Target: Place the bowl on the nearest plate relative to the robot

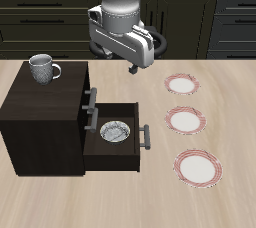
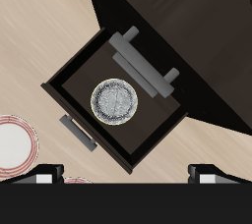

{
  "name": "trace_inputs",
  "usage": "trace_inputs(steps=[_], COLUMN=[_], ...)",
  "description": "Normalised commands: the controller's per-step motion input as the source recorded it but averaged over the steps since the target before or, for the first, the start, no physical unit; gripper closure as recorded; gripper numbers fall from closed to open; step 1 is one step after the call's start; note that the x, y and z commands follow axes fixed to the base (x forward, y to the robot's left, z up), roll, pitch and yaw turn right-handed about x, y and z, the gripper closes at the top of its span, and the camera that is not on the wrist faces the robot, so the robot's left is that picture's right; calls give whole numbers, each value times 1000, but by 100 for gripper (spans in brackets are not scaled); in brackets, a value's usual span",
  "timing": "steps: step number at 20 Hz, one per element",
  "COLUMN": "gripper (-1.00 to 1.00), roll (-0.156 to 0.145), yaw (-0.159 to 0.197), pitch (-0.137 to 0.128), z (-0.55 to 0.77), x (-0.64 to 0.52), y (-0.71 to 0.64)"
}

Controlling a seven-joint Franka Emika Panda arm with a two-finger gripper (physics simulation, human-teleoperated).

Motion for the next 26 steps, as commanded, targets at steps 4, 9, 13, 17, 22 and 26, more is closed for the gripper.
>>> trace_inputs(steps=[4,9,13,17,22,26], gripper=[-100,-100,-100,-100,-100,-100], roll=[-11,2,5,-15,-21,-14], yaw=[-143,-171,-210,-120,-52,1], pitch=[-15,-47,-23,-6,17,46], z=[-63,33,-110,-162,-221,-313], x=[32,-5,6,0,56,16], y=[-93,-180,-207,-179,-140,-10])
